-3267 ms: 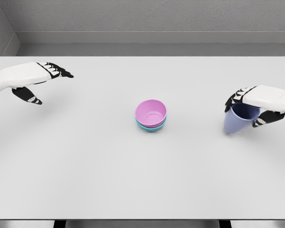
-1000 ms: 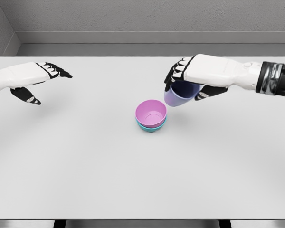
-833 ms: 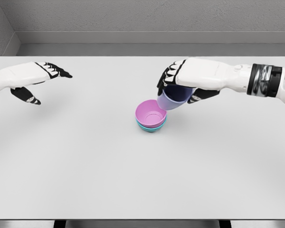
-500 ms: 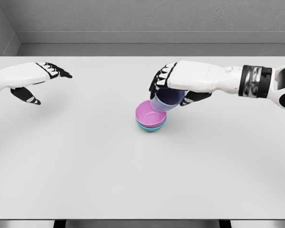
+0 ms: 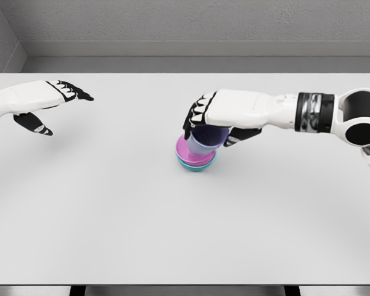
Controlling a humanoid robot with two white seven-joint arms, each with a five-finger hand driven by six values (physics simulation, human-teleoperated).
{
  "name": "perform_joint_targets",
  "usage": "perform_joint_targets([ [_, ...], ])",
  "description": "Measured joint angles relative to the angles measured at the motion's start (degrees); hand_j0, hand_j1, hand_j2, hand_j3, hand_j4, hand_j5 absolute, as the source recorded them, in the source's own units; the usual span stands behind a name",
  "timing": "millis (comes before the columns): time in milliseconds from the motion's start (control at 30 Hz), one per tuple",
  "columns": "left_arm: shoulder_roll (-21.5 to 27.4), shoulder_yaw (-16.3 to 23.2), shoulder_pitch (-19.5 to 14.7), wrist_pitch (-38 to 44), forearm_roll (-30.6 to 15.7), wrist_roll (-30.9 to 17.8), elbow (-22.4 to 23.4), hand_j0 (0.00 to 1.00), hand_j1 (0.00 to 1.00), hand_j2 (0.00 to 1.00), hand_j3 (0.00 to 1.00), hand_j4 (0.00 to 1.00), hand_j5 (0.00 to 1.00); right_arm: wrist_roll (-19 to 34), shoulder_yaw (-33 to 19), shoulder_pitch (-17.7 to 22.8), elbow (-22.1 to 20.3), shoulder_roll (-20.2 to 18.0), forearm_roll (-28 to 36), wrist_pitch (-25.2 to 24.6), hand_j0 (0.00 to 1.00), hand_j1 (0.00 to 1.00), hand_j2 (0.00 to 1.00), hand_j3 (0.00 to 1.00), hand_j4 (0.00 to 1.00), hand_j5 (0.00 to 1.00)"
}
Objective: Stacking bowl and cup with both arms
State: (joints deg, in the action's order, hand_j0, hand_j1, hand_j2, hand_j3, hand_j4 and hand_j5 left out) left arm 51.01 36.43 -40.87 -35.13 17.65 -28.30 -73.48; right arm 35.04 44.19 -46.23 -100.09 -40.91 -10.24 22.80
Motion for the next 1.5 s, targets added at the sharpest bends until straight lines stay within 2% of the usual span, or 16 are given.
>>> perform_joint_targets([
  [233,0.08,-0.01,0.09,0.00,-0.01,-0.01,0.00,1.00,1.00,1.00,1.00,1.00,1.00,0.01,0.59,-0.17,0.82,0.34,-0.07,-0.23,0.64,0.64,0.64,0.64,0.64,0.64],
  [400,0.08,-0.01,0.00,0.00,-0.02,0.00,0.00,1.00,1.00,1.00,1.00,1.00,1.00,-0.01,1.65,-2.11,1.67,1.37,-0.06,-0.61,0.64,0.64,0.64,0.64,0.64,0.64],
  [967,0.14,0.00,0.09,0.00,-0.03,0.01,0.00,1.00,1.00,1.00,1.00,1.00,1.00,-0.01,4.02,-2.11,4.18,2.27,-0.10,-1.07,0.65,0.65,0.65,0.65,0.65,0.65],
  [1000,0.13,-0.02,0.00,0.00,-0.04,0.01,0.00,1.00,1.00,1.00,1.00,1.00,1.00,-0.01,4.11,-2.11,4.32,2.27,-0.05,-1.09,0.74,0.74,0.74,0.74,0.74,0.74],
  [1033,0.14,-0.01,0.00,0.00,-0.05,0.01,0.00,1.00,1.00,1.00,1.00,1.00,1.00,-0.01,4.18,-2.11,4.50,2.27,-0.04,-1.17,1.00,1.00,1.00,1.00,1.00,1.00],
  [1500,0.17,0.00,0.00,0.00,-0.08,0.02,0.00,1.00,1.00,1.00,1.00,1.00,1.00,-0.01,4.33,-2.20,4.71,2.18,-0.01,-2.98,1.00,1.00,1.00,1.00,1.00,1.00],
])
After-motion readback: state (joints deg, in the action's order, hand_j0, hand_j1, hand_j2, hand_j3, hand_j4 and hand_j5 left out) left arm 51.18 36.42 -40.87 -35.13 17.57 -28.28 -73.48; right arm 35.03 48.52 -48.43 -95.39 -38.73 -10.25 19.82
